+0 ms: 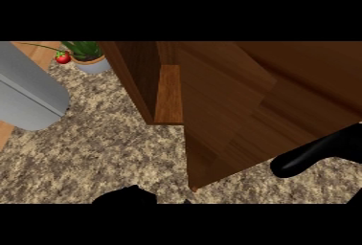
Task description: Pick up the wine, place it into the cabinet and close the cabinet
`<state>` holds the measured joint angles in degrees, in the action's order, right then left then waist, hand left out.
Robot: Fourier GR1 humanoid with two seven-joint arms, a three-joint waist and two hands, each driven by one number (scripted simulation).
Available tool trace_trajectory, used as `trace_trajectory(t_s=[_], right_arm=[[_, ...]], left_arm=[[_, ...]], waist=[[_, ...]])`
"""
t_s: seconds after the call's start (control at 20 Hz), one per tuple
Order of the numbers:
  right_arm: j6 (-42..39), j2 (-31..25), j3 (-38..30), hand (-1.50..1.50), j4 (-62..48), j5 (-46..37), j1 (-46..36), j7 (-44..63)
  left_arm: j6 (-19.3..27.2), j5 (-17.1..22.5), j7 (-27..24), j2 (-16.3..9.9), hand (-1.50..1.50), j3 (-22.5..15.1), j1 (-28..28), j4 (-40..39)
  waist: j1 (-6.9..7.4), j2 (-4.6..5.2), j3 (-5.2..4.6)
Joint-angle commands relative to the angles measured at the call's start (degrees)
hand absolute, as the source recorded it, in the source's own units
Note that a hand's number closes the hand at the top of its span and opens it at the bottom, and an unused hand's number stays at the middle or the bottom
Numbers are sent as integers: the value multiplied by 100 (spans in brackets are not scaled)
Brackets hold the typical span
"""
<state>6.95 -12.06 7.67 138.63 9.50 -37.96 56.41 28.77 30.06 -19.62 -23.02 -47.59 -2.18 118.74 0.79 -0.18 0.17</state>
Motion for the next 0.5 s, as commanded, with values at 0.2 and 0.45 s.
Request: trace_trajectory(t_s=[0.2, 0.45], right_arm=[[41, 761, 1127, 150, 27, 582, -28, 275], [487, 1185, 1746, 150, -165, -4, -492, 586]], left_arm=[[-1189, 794, -514, -1198, 150, 931, -959, 705], [-2116, 1651, -837, -1988, 150, 2207, -1749, 824]], waist=[[105, -9, -35], [79, -37, -40]])
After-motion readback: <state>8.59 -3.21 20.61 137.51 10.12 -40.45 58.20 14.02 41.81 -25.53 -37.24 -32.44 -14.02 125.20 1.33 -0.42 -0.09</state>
